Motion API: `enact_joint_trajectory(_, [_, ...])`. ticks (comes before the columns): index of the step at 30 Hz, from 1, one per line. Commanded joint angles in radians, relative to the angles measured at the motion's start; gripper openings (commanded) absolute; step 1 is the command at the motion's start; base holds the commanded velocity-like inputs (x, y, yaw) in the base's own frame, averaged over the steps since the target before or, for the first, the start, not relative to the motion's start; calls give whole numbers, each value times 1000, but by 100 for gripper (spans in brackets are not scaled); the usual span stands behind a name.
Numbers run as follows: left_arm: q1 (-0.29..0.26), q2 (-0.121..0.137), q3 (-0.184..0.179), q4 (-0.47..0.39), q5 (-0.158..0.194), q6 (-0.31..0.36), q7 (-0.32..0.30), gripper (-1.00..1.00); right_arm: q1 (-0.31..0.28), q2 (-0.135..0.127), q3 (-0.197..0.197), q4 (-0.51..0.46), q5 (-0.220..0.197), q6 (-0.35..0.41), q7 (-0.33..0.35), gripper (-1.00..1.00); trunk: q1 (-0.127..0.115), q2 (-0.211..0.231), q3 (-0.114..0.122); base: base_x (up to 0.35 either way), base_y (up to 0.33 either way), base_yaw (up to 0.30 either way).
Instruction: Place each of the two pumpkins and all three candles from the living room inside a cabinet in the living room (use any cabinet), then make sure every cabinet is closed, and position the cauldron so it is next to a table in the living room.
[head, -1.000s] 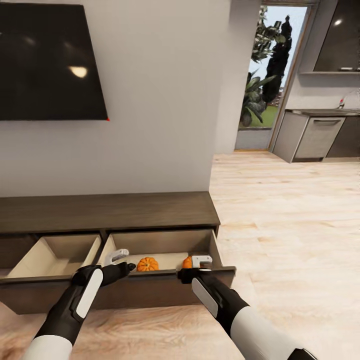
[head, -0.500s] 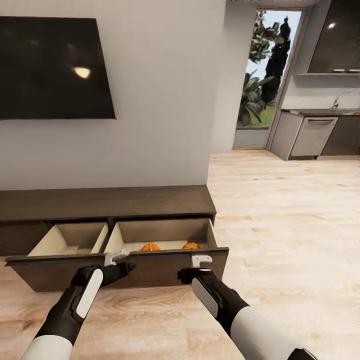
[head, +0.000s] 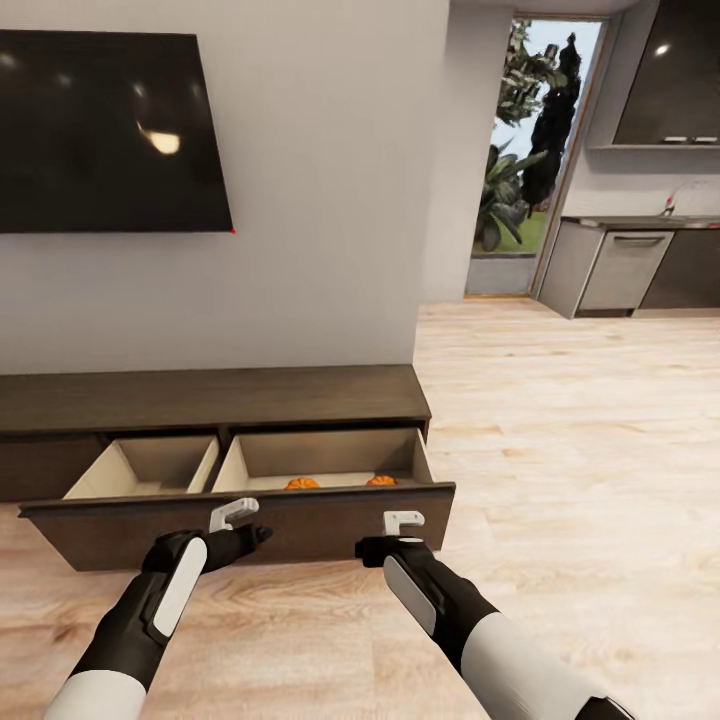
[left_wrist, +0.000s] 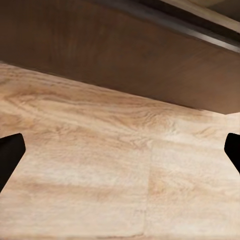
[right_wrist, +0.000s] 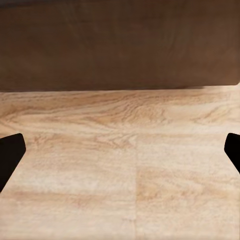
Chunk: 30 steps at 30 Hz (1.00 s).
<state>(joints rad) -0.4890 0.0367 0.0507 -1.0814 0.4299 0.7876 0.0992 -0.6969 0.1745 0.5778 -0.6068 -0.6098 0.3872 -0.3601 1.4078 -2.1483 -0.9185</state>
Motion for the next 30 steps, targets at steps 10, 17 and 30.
enact_joint_trajectory(10, [0, -1, -5, 18, 0, -12, 15, 100, -1, 0, 6, 5, -2, -105, -7, 100, 38, -71, -32, 0, 0, 0])
enact_joint_trajectory(17, [0, -1, -10, 95, -14, -149, 16, 100, -1, 0, 28, 12, 8, -227, -5, 100, 65, -120, -54, 0, 0, 0])
enact_joint_trajectory(30, [1, -4, -17, 113, -111, -244, 17, 100, -1, 0, 114, 42, 10, -260, -5, 100, 115, -211, -95, 0, 0, 0])
